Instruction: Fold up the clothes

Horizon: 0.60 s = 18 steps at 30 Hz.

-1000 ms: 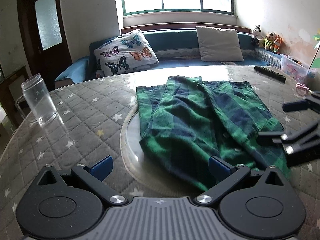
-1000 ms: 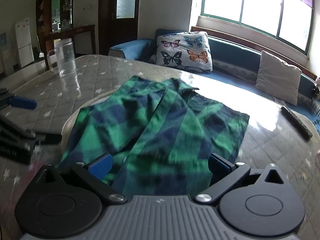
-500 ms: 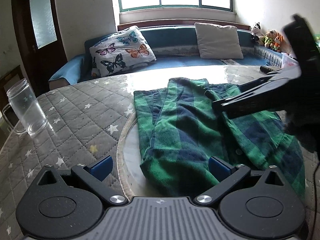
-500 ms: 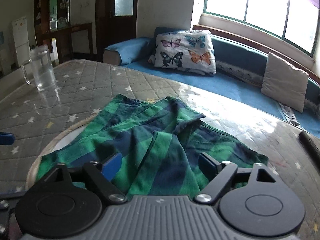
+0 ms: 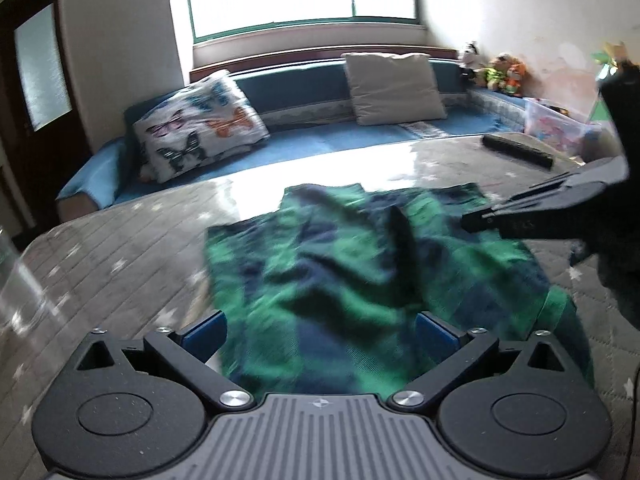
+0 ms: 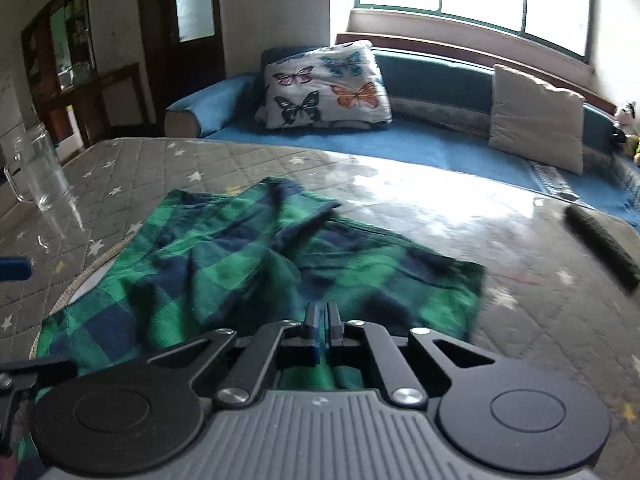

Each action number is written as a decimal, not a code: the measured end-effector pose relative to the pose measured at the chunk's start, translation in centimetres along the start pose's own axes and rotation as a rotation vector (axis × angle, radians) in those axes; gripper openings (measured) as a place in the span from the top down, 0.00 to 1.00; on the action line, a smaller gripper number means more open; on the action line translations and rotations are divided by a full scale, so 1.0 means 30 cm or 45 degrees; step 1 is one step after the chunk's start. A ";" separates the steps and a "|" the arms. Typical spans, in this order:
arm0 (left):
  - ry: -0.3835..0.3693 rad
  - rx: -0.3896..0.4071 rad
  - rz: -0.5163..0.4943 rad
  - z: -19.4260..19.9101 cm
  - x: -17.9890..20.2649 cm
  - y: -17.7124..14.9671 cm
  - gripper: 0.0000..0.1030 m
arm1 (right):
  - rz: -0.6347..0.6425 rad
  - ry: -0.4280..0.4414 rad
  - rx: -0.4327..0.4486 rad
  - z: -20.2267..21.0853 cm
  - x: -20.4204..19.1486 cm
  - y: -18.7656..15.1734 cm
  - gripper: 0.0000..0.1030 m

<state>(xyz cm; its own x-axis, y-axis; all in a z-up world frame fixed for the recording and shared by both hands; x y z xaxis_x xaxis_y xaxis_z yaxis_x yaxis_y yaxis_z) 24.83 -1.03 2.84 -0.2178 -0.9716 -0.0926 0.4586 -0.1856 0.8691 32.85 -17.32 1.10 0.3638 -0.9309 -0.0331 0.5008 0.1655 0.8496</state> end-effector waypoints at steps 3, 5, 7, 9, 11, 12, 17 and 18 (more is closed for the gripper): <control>-0.070 -0.007 0.002 -0.053 0.025 0.020 0.04 | -0.024 0.008 -0.002 0.027 0.030 -0.006 0.98; -0.074 -0.024 -0.030 -0.092 0.046 0.019 0.07 | -0.063 0.045 -0.004 0.034 0.040 0.001 0.92; -0.078 -0.047 -0.043 -0.127 0.059 0.010 0.11 | -0.116 0.102 0.005 0.031 0.041 0.023 0.80; -0.083 -0.063 -0.031 -0.144 0.057 -0.002 0.11 | -0.124 0.152 0.012 0.010 0.018 0.049 0.65; -0.095 -0.066 -0.029 -0.147 0.056 -0.011 0.12 | -0.100 0.191 0.015 -0.018 -0.013 0.071 0.64; -0.100 -0.068 -0.028 -0.148 0.056 -0.016 0.12 | -0.092 0.204 0.013 -0.031 -0.025 0.079 0.62; -0.122 -0.071 -0.023 -0.153 0.057 -0.020 0.12 | -0.056 0.212 -0.059 -0.143 -0.078 0.084 0.81; -0.124 -0.071 -0.023 -0.154 0.057 -0.020 0.12 | -0.035 0.181 -0.072 -0.157 -0.085 0.072 0.96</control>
<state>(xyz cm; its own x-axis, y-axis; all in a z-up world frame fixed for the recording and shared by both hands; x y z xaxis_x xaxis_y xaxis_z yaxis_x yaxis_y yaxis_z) 28.18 -3.26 -0.09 -0.3077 -0.9497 -0.0578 0.5006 -0.2132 0.8390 36.72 -13.06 0.54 0.4547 -0.8806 -0.1336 0.5544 0.1624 0.8162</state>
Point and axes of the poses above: each gripper's, at about its wrist camera, not at the fingertips, and z roughly against the way its jaws point, x to its right, y to its top, the point moved 2 cm from there along -z, roughly the way its jaws point, and after that the axes turned 11 degrees about x, right-handed, at the moved point
